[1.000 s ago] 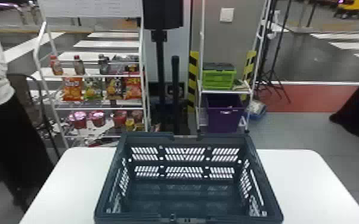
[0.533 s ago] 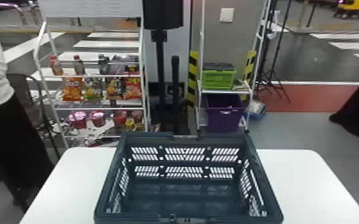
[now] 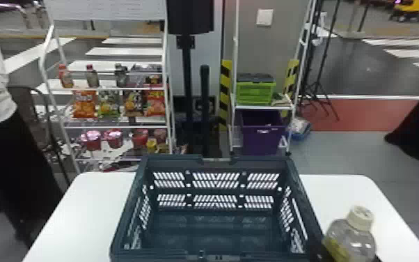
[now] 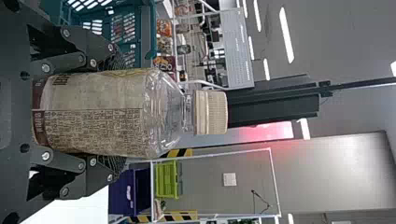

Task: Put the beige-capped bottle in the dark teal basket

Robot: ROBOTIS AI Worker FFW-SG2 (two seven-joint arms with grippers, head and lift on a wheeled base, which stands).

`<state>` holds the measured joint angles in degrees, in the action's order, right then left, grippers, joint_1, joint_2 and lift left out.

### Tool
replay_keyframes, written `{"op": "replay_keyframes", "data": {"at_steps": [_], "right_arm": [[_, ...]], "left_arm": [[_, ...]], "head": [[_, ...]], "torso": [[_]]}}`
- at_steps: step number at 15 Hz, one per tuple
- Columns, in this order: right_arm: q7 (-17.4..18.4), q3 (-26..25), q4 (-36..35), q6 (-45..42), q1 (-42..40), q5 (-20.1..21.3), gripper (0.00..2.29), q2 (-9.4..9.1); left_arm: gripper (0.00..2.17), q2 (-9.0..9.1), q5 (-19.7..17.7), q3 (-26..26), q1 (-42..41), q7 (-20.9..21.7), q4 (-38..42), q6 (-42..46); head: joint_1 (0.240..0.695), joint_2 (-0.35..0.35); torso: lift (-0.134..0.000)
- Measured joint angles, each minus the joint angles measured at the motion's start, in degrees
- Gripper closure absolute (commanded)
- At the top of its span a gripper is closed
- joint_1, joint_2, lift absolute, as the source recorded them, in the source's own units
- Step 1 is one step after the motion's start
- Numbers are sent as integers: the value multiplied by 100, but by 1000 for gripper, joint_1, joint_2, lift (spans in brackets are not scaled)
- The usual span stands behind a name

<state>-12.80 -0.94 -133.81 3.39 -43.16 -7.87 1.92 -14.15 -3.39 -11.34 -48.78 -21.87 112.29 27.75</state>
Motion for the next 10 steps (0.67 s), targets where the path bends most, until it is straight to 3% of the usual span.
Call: {"op": "replay_keyframes", "data": {"at_steps": [10], "right_arm": [[737,966,-242,5064,2769,208,2253,145]], "left_arm": [[140,8,-43,1,64,-1,-97,4]], "head": [[499,0]], "torso": [[0]]}}
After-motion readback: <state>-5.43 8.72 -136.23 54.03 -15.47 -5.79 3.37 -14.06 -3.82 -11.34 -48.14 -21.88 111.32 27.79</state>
